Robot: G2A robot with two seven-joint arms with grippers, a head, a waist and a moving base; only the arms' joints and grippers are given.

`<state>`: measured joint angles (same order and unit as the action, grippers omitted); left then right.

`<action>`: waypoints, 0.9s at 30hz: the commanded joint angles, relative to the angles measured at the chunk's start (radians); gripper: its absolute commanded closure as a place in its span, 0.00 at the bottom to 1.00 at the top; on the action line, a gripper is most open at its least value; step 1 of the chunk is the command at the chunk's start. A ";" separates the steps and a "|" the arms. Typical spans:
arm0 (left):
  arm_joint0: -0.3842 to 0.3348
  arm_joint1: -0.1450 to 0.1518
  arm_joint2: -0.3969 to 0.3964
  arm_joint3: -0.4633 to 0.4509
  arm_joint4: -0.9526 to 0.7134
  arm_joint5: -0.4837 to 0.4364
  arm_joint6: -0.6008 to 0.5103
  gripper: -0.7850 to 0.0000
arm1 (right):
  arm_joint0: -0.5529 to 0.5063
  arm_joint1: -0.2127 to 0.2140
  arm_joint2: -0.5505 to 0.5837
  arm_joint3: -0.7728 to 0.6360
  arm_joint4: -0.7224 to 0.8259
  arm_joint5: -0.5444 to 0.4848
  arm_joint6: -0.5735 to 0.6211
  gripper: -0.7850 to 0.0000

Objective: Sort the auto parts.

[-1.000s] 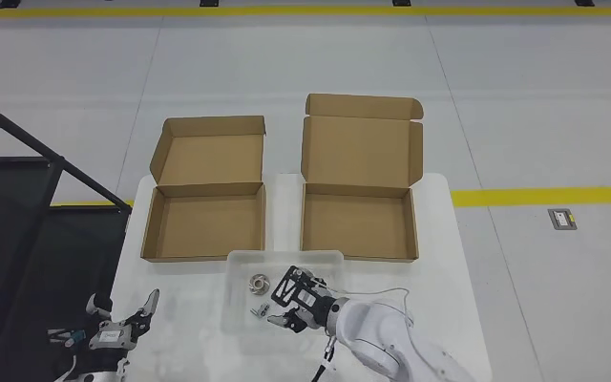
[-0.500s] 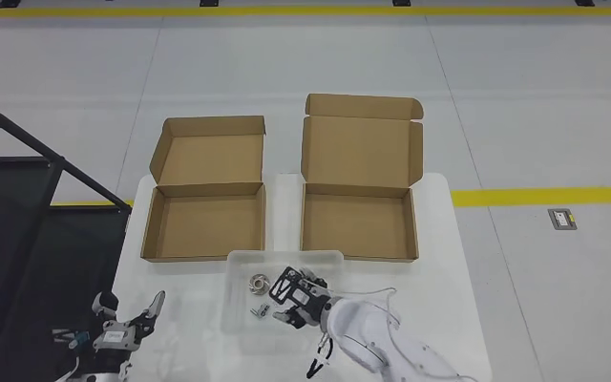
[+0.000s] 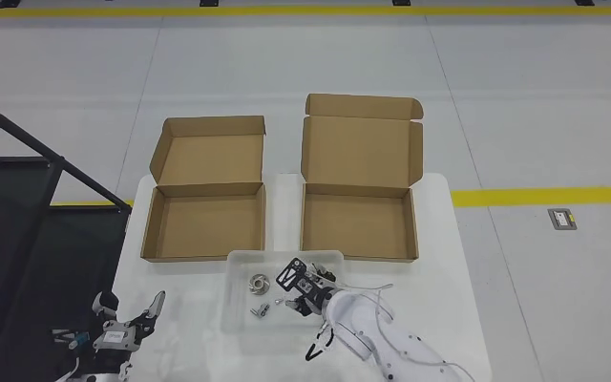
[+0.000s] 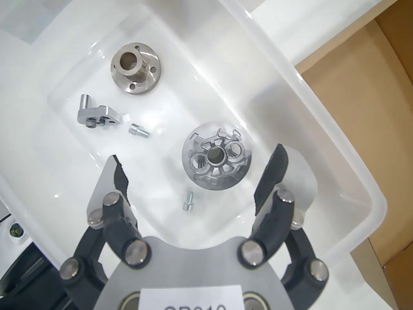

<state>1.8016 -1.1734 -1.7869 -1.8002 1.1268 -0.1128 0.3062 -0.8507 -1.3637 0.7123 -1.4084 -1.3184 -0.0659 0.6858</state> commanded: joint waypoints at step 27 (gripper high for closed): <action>0.000 0.000 0.000 0.000 0.000 0.000 0.000 0.00 | -0.110 0.009 0.116 -0.263 -0.092 -0.152 -0.033 1.00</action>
<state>1.8016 -1.1734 -1.7869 -1.8002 1.1269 -0.1128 0.3062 -0.9390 -1.3636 0.8043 -1.6155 -1.4016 -0.1925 0.6547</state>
